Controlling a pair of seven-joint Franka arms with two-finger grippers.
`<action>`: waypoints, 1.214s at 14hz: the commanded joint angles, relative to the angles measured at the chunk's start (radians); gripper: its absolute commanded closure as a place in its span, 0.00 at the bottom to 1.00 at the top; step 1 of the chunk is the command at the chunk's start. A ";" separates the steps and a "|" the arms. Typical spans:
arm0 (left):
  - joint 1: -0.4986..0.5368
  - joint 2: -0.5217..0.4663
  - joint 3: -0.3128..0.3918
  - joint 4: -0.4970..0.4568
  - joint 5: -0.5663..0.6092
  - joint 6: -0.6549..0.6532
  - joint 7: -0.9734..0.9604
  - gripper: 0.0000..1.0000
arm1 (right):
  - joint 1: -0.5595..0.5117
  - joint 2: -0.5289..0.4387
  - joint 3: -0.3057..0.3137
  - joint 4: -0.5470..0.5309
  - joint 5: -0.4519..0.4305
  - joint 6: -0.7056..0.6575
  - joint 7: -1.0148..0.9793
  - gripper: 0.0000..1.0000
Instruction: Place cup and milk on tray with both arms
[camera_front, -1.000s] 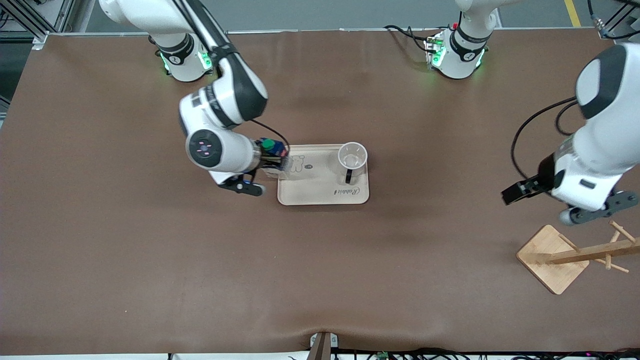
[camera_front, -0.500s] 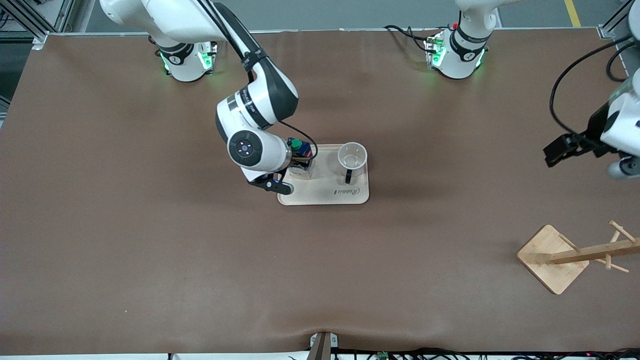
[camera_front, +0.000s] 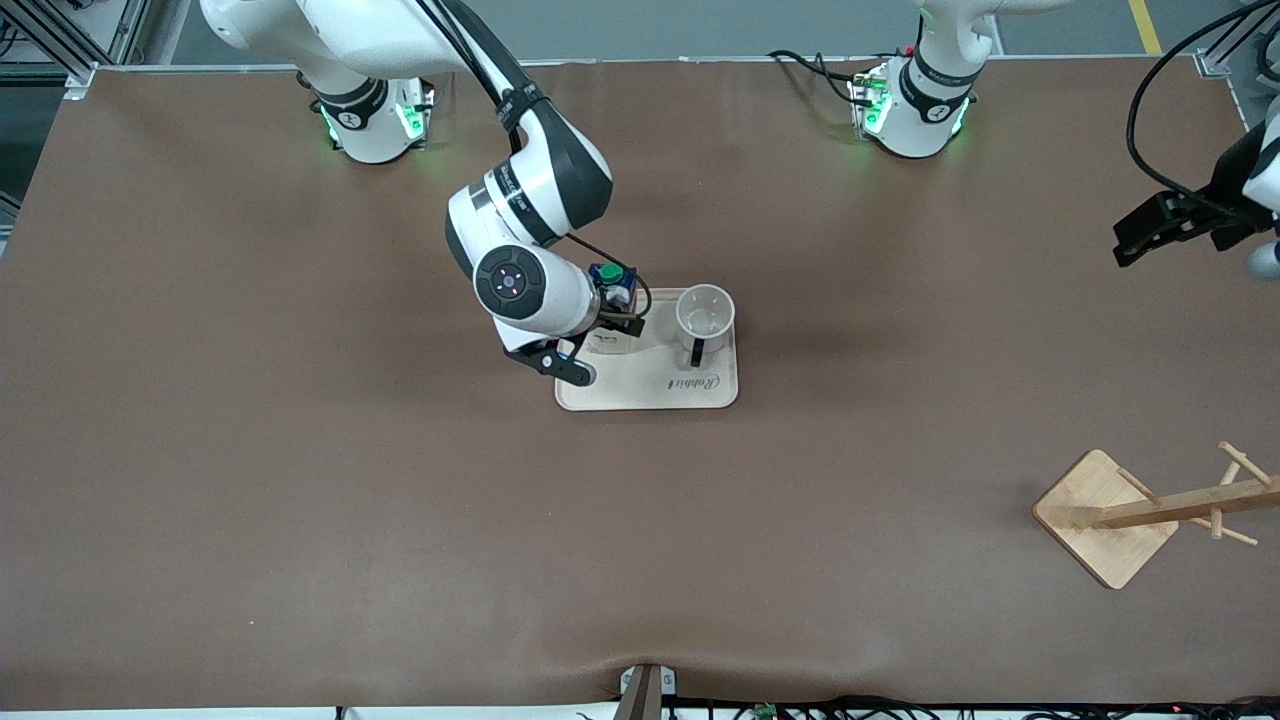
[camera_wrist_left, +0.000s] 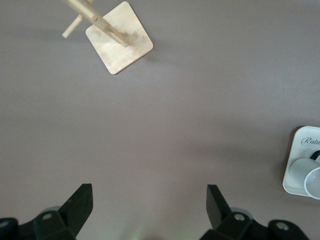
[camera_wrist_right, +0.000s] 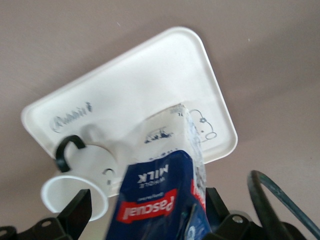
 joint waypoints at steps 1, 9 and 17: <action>-0.008 -0.048 0.001 -0.044 -0.014 0.006 0.012 0.00 | -0.047 -0.049 -0.005 0.123 -0.023 -0.036 0.043 0.00; -0.008 -0.043 -0.006 -0.044 -0.016 -0.008 0.014 0.00 | -0.284 -0.132 -0.037 0.330 -0.164 -0.487 0.044 0.00; -0.016 -0.048 -0.008 -0.042 -0.014 -0.002 0.014 0.00 | -0.604 -0.425 -0.062 -0.011 -0.396 -0.394 -0.862 0.00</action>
